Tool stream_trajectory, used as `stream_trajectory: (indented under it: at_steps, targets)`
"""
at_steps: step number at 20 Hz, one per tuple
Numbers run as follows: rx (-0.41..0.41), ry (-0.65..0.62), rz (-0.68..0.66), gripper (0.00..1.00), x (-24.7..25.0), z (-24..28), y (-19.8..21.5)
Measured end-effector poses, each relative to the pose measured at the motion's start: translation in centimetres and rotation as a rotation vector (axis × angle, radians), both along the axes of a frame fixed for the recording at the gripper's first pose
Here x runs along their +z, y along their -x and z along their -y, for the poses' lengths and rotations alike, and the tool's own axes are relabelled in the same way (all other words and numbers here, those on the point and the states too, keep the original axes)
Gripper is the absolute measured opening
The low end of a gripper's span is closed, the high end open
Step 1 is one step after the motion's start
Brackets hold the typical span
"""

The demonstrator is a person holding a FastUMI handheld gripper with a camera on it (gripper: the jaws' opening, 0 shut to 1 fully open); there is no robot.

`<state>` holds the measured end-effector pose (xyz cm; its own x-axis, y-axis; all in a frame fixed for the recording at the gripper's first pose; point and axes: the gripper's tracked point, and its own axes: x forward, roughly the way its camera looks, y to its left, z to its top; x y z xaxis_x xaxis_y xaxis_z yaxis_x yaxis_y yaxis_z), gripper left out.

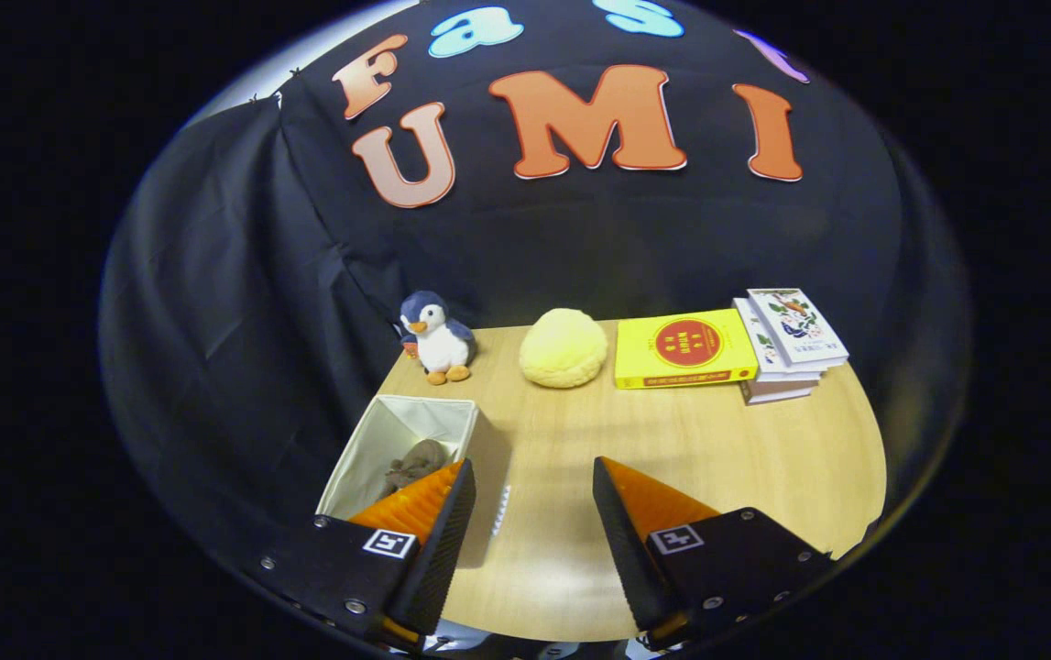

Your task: Open the storage box then place both shoes into the box .Put the left shoe in first, then the right shoe, with the right side of both shoes facing outward in a uniform manner.

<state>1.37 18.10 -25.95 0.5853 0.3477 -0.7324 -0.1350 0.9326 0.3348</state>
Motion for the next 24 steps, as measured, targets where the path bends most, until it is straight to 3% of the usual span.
stream_trajectory:
  at_steps: [9,17,24]
  targets:
    - [-0.096,0.023,0.253,0.91,4.3,12.2,-0.1]
    - [-0.167,0.092,0.529,0.93,7.9,18.3,0.1]
    - [-0.197,0.108,0.643,0.93,9.7,20.8,0.1]
